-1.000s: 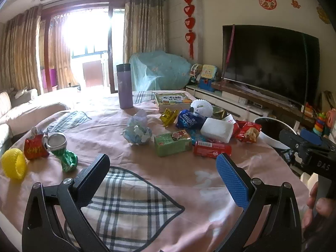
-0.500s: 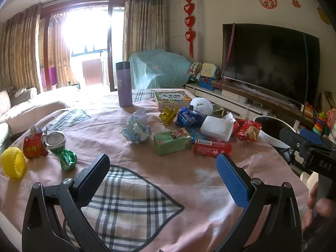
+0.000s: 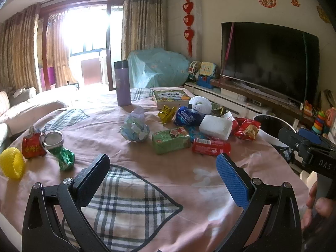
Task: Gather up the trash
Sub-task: 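Move both tools toward the crumpled tissue and red chip can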
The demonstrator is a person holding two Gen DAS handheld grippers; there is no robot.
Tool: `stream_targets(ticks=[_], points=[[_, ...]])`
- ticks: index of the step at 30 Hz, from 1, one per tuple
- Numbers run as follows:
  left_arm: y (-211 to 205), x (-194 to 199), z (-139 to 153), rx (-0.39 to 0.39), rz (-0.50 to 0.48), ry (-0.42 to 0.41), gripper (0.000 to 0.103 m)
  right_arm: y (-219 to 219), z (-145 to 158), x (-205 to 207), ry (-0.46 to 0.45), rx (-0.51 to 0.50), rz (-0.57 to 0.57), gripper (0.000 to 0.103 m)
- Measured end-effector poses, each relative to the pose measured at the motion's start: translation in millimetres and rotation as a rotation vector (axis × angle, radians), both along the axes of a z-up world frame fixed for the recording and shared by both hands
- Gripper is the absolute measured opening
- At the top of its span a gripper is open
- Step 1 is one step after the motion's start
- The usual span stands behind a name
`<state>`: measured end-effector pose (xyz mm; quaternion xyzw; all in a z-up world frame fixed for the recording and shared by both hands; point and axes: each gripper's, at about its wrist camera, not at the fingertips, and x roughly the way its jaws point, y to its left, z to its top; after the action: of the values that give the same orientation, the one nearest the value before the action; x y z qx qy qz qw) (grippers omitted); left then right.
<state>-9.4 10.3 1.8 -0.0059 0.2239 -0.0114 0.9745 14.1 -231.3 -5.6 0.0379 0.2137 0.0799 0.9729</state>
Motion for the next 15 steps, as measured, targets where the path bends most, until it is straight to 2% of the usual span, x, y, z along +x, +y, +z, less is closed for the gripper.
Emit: stream_targets(ticks=[15], points=[[-1.5,11.5,-6.2,0.01,0.002,0.042,0.103,2.6,-10.9,4.5,0.03,0.026,0.034,0.103]])
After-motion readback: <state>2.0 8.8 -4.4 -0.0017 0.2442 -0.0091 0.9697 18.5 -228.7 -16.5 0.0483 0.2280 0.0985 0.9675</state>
